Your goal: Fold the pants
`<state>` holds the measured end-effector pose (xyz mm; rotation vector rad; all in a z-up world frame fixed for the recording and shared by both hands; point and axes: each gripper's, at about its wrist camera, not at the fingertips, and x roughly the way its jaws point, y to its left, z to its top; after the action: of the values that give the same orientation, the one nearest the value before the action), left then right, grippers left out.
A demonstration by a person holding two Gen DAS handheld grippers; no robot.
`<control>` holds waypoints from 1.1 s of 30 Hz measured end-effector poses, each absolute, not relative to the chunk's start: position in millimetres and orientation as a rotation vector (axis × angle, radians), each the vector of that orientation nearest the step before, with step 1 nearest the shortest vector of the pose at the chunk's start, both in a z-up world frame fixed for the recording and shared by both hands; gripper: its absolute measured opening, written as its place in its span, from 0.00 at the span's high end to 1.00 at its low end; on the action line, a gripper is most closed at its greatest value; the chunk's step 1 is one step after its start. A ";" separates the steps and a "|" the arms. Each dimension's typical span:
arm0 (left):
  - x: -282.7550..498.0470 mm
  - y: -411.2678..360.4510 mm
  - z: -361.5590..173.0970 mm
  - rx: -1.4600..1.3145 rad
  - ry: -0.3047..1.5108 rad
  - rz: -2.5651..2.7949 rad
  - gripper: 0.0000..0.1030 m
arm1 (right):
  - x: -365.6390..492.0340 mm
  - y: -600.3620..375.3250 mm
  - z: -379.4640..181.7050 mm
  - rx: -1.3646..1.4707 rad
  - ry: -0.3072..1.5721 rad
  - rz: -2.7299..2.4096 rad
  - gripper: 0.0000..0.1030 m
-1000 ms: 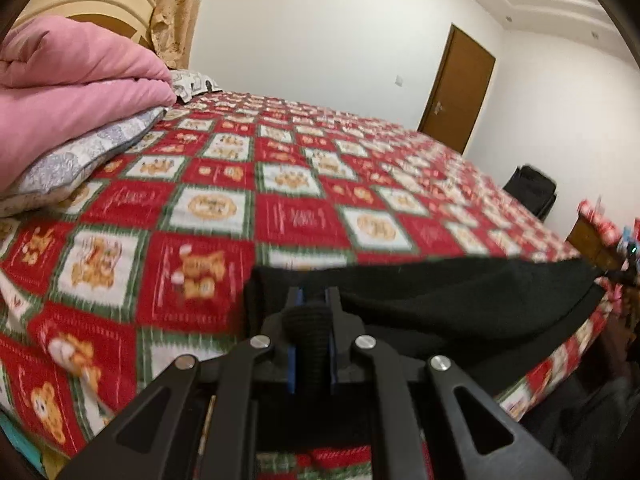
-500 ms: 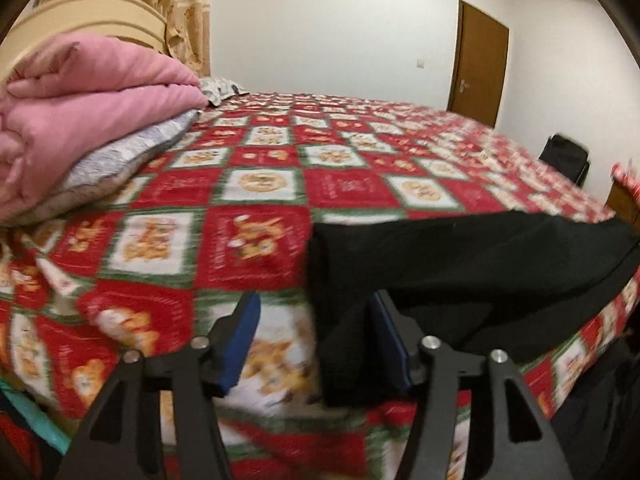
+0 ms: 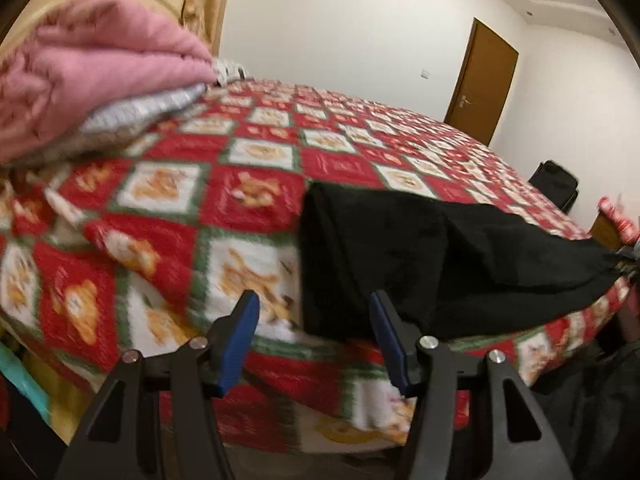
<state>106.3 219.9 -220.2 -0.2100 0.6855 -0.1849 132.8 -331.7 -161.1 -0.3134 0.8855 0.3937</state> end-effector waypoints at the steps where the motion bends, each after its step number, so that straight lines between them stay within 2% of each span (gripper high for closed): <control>1: 105.9 221.2 -220.8 -0.227 0.694 -0.189 0.42 | 134.1 -323.0 -166.8 -0.322 0.890 0.411 0.35; 9: 78.7 214.2 -217.3 -0.298 0.738 -0.333 0.42 | 130.4 -273.3 -199.9 -0.478 0.896 0.490 0.35; 15: 103.6 193.6 -214.5 -0.338 0.743 -0.363 0.42 | 138.1 -268.4 -206.6 -0.520 0.880 0.463 0.35; 20: 112.7 189.6 -227.2 -0.385 0.823 -0.348 0.45 | 132.7 -253.2 -209.8 -0.575 0.850 0.492 0.35; 23: 111.0 186.7 -228.7 -0.383 0.814 -0.350 0.62 | 133.0 -241.2 -218.2 -0.657 0.818 0.465 0.35; 25: 112.5 182.5 -227.7 -0.354 0.826 -0.336 0.84 | 133.9 -233.2 -224.5 -0.704 0.806 0.462 0.35; 26: 113.7 179.5 -226.6 -0.316 0.832 -0.324 0.87 | 134.9 -230.6 -226.6 -0.717 0.803 0.456 0.37; 32: 108.2 176.1 -207.0 -0.158 0.776 -0.236 0.93 | 145.1 -229.2 -223.6 -0.636 0.849 0.487 0.67; 33: 109.1 176.8 -203.8 -0.131 0.773 -0.214 0.93 | 145.4 -228.8 -223.7 -0.635 0.854 0.491 0.68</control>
<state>109.1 176.8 -203.8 -0.1311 0.7731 -0.2139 145.4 -228.8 -223.7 -0.6350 0.8537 0.4905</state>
